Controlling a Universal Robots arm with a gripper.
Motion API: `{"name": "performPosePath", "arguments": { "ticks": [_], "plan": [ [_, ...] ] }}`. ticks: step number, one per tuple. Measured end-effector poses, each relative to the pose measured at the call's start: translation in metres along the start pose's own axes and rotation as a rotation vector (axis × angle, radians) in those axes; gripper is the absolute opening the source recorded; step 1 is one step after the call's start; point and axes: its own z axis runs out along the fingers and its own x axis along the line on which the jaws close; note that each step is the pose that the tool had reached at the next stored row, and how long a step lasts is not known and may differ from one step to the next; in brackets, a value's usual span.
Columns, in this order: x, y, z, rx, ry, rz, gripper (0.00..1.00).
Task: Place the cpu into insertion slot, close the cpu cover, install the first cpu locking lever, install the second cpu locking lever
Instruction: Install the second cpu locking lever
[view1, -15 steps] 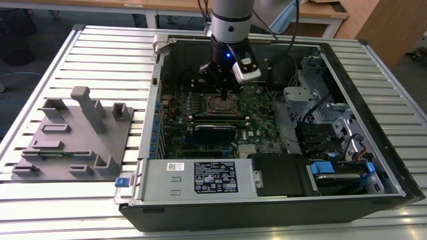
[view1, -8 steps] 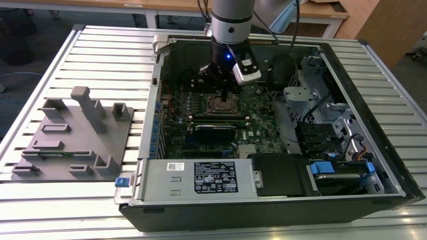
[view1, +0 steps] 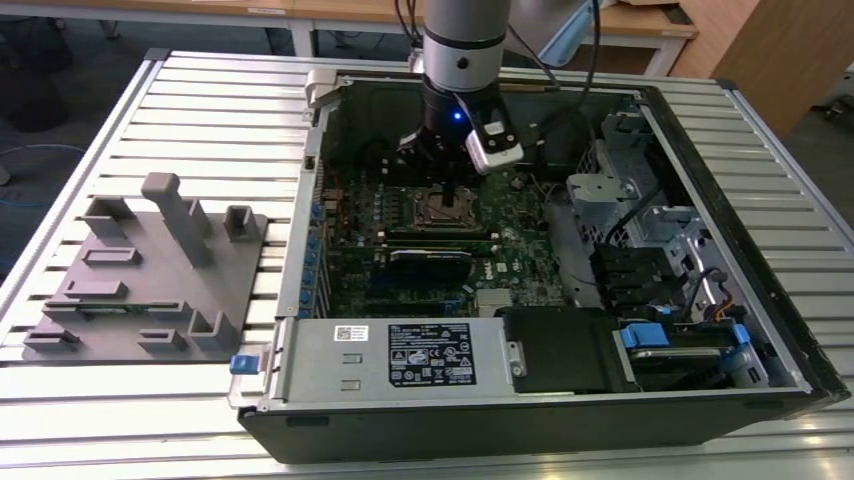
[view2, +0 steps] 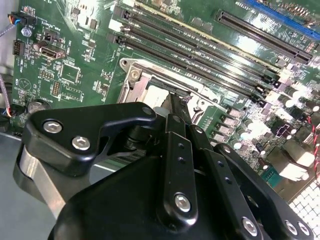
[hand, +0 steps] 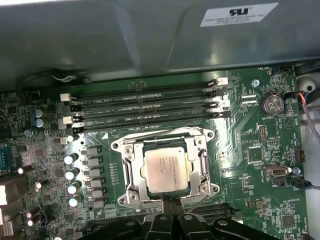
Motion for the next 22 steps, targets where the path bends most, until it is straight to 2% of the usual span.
{"name": "performPosePath", "arguments": {
  "ticks": [22],
  "plan": [
    [-0.0017, -0.013, 0.0005, -0.0003, -0.0002, -0.006, 0.1]
  ]
}}
